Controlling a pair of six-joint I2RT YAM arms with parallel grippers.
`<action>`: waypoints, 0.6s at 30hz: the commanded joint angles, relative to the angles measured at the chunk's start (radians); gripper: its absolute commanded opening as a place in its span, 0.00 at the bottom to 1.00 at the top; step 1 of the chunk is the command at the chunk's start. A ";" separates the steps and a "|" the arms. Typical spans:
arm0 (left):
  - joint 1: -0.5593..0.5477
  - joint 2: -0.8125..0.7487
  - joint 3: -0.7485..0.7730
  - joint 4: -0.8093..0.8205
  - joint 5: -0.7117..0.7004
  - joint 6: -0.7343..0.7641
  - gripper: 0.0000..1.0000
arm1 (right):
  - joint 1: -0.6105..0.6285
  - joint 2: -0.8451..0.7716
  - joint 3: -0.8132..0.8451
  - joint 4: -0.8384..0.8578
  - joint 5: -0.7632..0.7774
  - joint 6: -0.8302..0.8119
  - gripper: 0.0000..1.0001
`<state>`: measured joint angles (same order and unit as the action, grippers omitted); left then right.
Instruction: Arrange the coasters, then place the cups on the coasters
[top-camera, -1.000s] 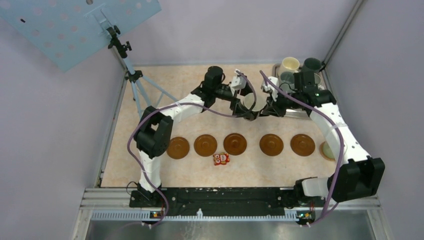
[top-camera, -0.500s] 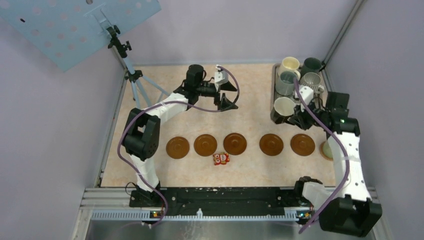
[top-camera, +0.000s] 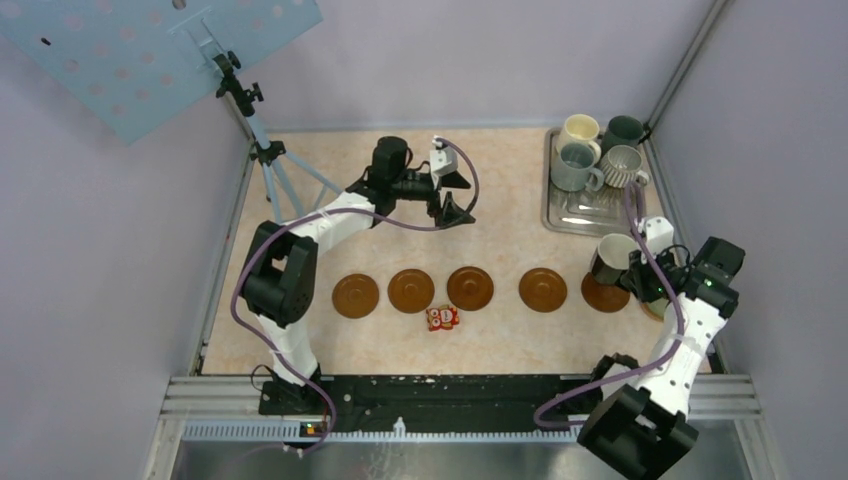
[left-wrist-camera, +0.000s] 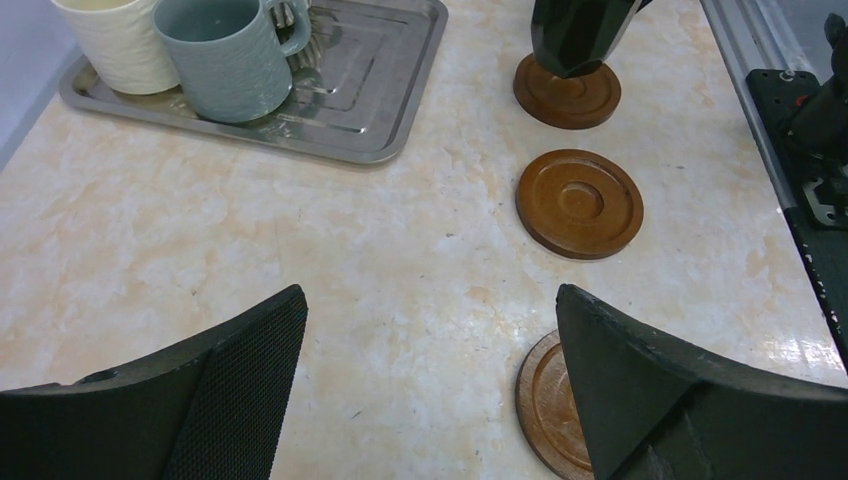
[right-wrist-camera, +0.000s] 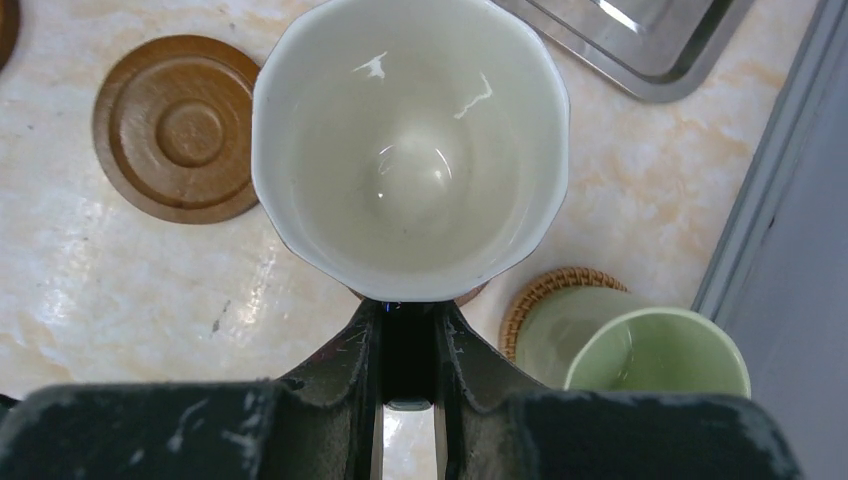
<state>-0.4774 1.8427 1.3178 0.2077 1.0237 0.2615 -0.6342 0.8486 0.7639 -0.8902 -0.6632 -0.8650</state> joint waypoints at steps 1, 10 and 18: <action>0.002 -0.079 -0.022 0.026 -0.023 0.002 0.99 | -0.091 0.013 -0.005 0.046 -0.109 -0.139 0.00; 0.002 -0.111 -0.069 0.046 -0.049 0.001 0.99 | -0.150 0.021 -0.045 0.025 -0.154 -0.197 0.00; 0.003 -0.136 -0.108 0.074 -0.117 -0.035 0.99 | -0.150 0.016 -0.066 0.015 -0.131 -0.209 0.00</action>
<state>-0.4774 1.7699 1.2282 0.2310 0.9398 0.2504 -0.7776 0.8791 0.6933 -0.9112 -0.7227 -1.0309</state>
